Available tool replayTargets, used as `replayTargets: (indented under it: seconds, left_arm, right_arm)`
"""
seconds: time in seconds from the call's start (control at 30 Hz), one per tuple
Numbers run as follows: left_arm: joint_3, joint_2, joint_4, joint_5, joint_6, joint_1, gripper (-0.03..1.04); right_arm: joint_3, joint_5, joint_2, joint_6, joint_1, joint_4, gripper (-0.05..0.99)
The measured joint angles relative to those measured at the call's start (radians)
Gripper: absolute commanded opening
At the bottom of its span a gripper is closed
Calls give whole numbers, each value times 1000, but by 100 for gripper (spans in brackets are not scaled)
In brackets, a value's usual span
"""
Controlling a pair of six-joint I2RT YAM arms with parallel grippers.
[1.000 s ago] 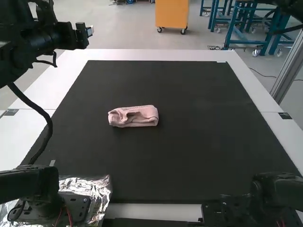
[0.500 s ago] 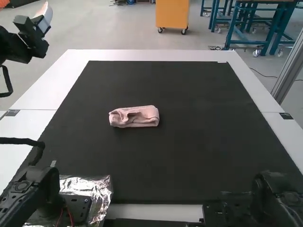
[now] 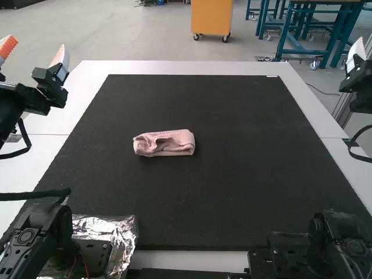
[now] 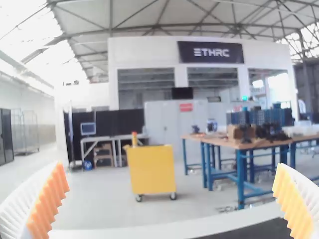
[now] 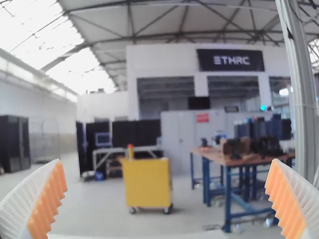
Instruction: Fold the towel.
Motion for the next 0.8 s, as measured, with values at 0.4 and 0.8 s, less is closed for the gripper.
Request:
replayTargets:
  seconds: [0.4,0.8]
  left_arm:
    - [-418,0,361,112,123,0,97]
    - [-527,2,256,146,214,0,91]
  right_arm:
    - [-476,31,0,-10,0,546,92]
    - [-496,74,1,-25,0,-57,92]
